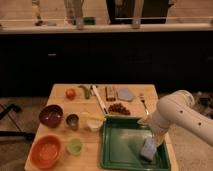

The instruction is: Place sponge in plastic cup

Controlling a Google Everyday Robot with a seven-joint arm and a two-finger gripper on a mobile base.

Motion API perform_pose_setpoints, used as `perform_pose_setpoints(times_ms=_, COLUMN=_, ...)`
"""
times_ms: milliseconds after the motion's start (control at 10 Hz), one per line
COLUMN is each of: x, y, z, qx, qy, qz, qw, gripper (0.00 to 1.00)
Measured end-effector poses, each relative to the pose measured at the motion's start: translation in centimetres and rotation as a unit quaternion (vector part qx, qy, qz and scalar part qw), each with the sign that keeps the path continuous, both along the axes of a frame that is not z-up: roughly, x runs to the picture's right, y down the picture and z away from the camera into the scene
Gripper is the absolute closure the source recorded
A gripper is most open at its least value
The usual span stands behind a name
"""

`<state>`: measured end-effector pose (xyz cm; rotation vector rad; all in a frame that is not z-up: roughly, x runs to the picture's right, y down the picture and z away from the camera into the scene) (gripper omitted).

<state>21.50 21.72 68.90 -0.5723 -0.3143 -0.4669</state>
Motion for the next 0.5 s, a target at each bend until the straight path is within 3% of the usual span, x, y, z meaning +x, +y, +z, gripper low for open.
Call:
perform_pose_setpoints(times_ms=200, x=-0.1, y=0.4, z=-0.1, qx=0.004, qy=-0.009, qz=0.003, qw=0.9999, gripper=0.2)
perform_pose_setpoints(times_ms=500, x=-0.2, y=2.6, z=1.1, qx=-0.004, qy=-0.032, qz=-0.016, qw=0.9993, gripper=0.2)
